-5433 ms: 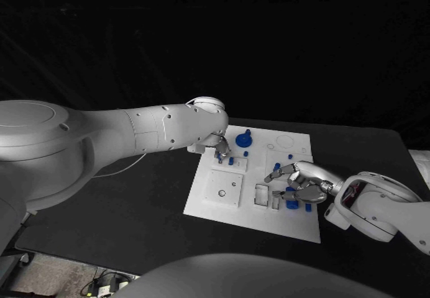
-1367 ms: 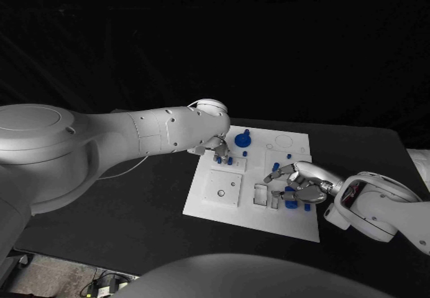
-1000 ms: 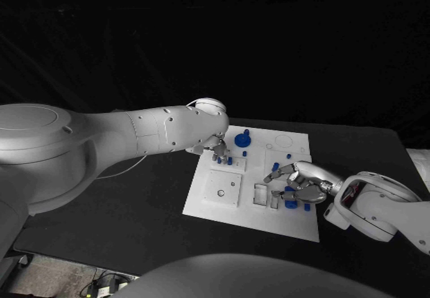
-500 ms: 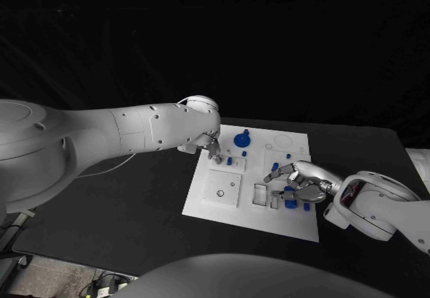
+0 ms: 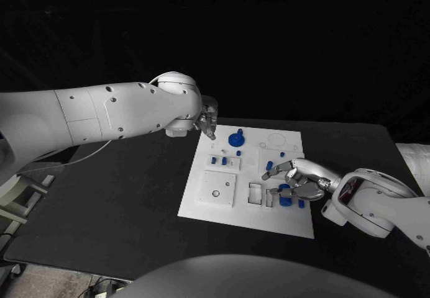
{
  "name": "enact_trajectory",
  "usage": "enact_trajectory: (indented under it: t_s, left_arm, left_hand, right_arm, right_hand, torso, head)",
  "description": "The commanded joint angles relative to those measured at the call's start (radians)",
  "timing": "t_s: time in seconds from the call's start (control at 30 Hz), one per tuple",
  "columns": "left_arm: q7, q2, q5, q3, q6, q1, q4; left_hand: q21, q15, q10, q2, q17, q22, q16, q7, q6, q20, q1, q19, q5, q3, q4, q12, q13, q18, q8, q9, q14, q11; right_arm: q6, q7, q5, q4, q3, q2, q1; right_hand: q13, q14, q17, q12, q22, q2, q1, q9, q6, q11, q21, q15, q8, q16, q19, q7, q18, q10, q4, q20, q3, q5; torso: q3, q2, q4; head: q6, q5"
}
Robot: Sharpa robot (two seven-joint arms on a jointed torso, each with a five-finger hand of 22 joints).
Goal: Assemble the parts on the task board
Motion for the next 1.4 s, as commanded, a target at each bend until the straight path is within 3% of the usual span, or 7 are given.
enact_trajectory:
  t_s: [0.03, 0.2, 0.33, 0.4, 0.7, 0.93, 1.4]
  left_arm:
    - [0.288, 0.006, -0.172, -0.004, -0.256, 0.0, -0.011]
    - [0.397, 0.035, -0.301, -0.007, -0.289, -0.021, -0.053]
    - [0.448, 0.089, -0.403, -0.007, -0.265, -0.055, -0.123]
    - [0.461, 0.113, -0.449, -0.006, -0.264, -0.072, -0.157]
    - [0.496, 0.198, -0.527, -0.004, -0.233, -0.133, -0.287]
    - [0.504, 0.223, -0.53, -0.003, -0.213, -0.155, -0.321]
    - [0.515, 0.231, -0.517, -0.002, -0.221, -0.164, -0.314]
  left_hand:
    - [0.078, -0.023, -0.035, -0.003, -0.016, 0.173, 0.014, -0.028, 0.026, -0.004, 0.066, 0.05, 0.0, -0.05, -0.025, -0.144, -0.141, 0.005, -0.055, -0.115, 0.062, -0.03]
    - [0.147, -0.087, 0.013, 0.023, -0.108, 0.19, -0.016, -0.08, 0.083, -0.052, 0.136, 0.092, 0.014, -0.189, -0.006, -0.294, -0.365, -0.006, -0.11, -0.325, 0.109, -0.079]
    - [0.169, -0.09, 0.092, 0.039, -0.152, 0.197, -0.017, -0.089, 0.149, -0.057, 0.199, 0.105, 0.181, -0.228, -0.009, -0.329, -0.476, -0.013, -0.102, -0.436, 0.12, -0.087]
    - [0.177, -0.095, 0.136, 0.034, -0.17, 0.199, -0.017, -0.095, 0.186, -0.061, 0.211, 0.109, 0.215, -0.211, -0.016, -0.339, -0.515, -0.015, -0.103, -0.472, 0.121, -0.094]
    - [0.168, -0.1, 0.266, 0.014, -0.261, 0.198, -0.03, -0.104, 0.283, -0.065, 0.203, 0.108, 0.185, -0.189, -0.02, -0.367, -0.622, -0.014, -0.092, -0.565, 0.105, -0.102]
    - [0.167, -0.101, 0.316, 0.005, -0.282, 0.198, -0.019, -0.105, 0.3, -0.065, 0.193, 0.108, 0.193, -0.174, -0.022, -0.386, -0.659, -0.013, -0.093, -0.592, 0.102, -0.1]
    - [0.163, -0.1, 0.385, 0.008, -0.316, 0.197, -0.008, -0.102, 0.311, -0.064, 0.173, 0.106, 0.139, -0.184, -0.025, -0.379, -0.67, -0.013, -0.094, -0.624, 0.09, -0.101]
  right_arm:
    - [-0.035, 0.037, 0.002, 0.011, 0.0, -0.006, 0.001]
    - [-0.039, 0.043, 0.003, 0.024, 0.0, -0.018, 0.002]
    - [-0.043, 0.049, 0.004, 0.028, 0.0, -0.022, 0.003]
    - [-0.046, 0.055, 0.006, 0.031, 0.0, -0.024, 0.004]
    - [-0.088, 0.098, 0.018, 0.047, 0.0, -0.045, 0.011]
    - [-0.121, 0.127, 0.03, 0.051, 0.0, -0.055, 0.014]
    - [-0.114, 0.127, 0.036, 0.05, 0.0, -0.061, 0.014]
  right_hand:
    - [0.261, 0.104, 0.263, -0.001, 0.201, 0.002, -0.011, 0.002, 0.009, 0.003, 0.008, 0.007, 0.005, 0.003, 0.006, 0.002, 0.002, 0.111, 0.005, -0.001, -0.001, 0.0]
    - [0.261, 0.104, 0.263, -0.001, 0.202, 0.002, -0.012, 0.002, 0.012, 0.003, 0.012, 0.007, 0.006, 0.003, 0.01, 0.002, 0.001, 0.111, 0.005, -0.001, -0.001, 0.0]
    - [0.261, 0.104, 0.263, -0.001, 0.203, 0.002, -0.012, 0.002, 0.015, 0.003, 0.014, 0.007, 0.007, 0.003, 0.012, 0.004, 0.001, 0.111, 0.005, -0.001, -0.001, 0.003]
    - [0.261, 0.104, 0.263, -0.001, 0.204, 0.001, -0.011, 0.002, 0.016, 0.006, 0.016, 0.008, 0.005, 0.003, 0.014, 0.008, 0.0, 0.111, 0.004, -0.001, 0.001, 0.017]
    - [0.261, 0.104, 0.263, -0.001, 0.211, -0.006, -0.012, -0.005, -0.013, 0.03, 0.038, 0.025, -0.012, 0.003, 0.033, 0.04, -0.006, 0.111, 0.004, 0.01, 0.006, 0.047]
    - [0.261, 0.104, 0.263, -0.001, 0.219, -0.013, -0.001, 0.01, -0.06, 0.044, 0.06, 0.038, 0.01, 0.003, 0.051, 0.055, -0.011, 0.111, -0.012, 0.025, 0.024, 0.183]
    - [0.261, 0.104, 0.263, -0.001, 0.219, -0.01, -0.015, 0.039, -0.091, 0.045, 0.062, 0.04, 0.059, 0.003, 0.051, 0.056, -0.011, 0.111, -0.005, 0.028, 0.021, 0.131]
  torso:
    - [-0.0015, 0.003, -0.0014]
    - [-0.0019, 0.007, -0.0007]
    - [-0.0016, 0.005, -0.0019]
    - [-0.0015, 0.007, -0.0031]
    - [0.0002, 0.015, -0.0058]
    - [-0.0013, 0.013, -0.0069]
    - [-0.0011, 0.012, -0.0051]
  head:
    - [0.0, -0.019]
    - [0.0, -0.031]
    - [0.0, -0.034]
    - [0.0, -0.036]
    - [0.0, -0.042]
    - [0.0, -0.044]
    - [0.0, -0.041]
